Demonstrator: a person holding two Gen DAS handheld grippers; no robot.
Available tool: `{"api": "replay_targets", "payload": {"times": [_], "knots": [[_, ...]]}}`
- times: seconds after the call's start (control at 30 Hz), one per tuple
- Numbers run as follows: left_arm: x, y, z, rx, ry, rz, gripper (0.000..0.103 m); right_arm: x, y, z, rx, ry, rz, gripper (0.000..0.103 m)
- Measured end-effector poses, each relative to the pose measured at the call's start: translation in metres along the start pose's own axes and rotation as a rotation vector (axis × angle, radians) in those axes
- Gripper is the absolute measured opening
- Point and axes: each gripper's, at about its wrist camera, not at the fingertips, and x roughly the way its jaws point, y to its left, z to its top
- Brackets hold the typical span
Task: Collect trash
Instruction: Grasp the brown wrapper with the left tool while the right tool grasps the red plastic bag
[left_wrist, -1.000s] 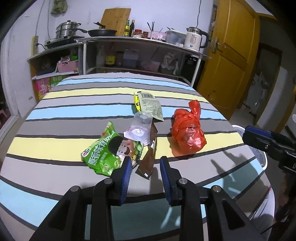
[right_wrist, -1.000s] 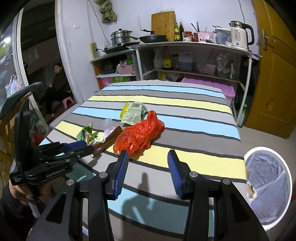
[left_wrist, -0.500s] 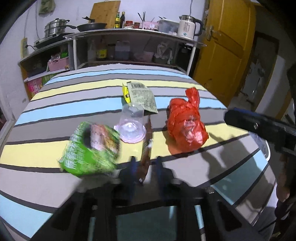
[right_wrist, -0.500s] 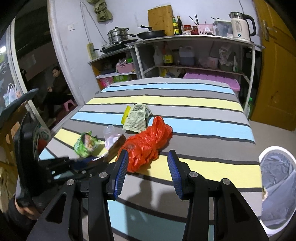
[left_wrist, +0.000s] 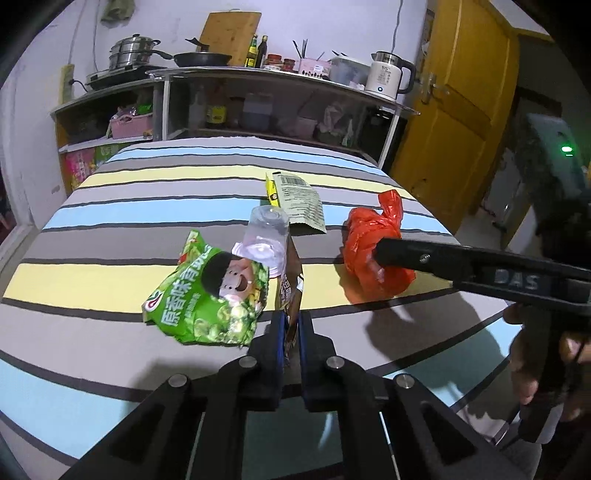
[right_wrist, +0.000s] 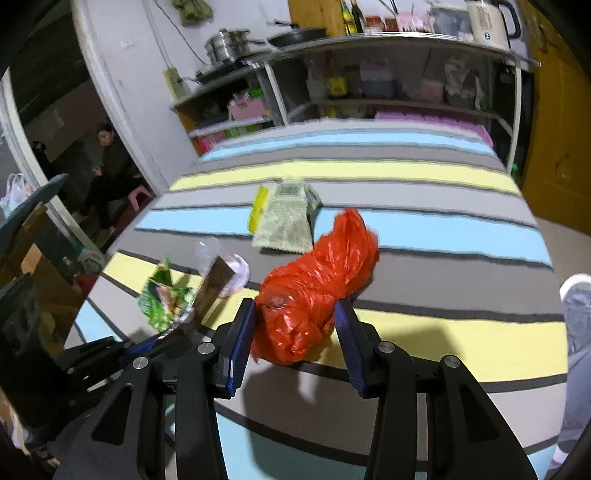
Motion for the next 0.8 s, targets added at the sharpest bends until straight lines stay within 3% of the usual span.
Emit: {"api": "replay_targets", "payload": {"times": [0.17,0.33,0.37,0.4,0.8], "knots": [[-0.002,0.001,-0.003,-0.008,0.0,-0.001,0.007,0.008,-0.006,-0.001,0.04,0.03,0.029,0.049],[-0.005,0.0,-0.004,-0.009,-0.007,-0.002,0.007,0.0,-0.005,-0.003,0.027,0.005,0.026,0.042],[-0.005,-0.001,-0.004,-0.01,-0.008,-0.003,0.007,-0.001,-0.005,-0.003,0.021,0.001,0.027,0.029],[-0.005,-0.002,-0.003,-0.01,-0.009,-0.003,0.007,-0.003,-0.005,-0.003,0.011,-0.003,0.026,0.022],[-0.019,-0.023,0.007,0.015,-0.041,-0.009,0.007,-0.037,-0.007,-0.015,-0.014,-0.075,0.012,0.021]]}}
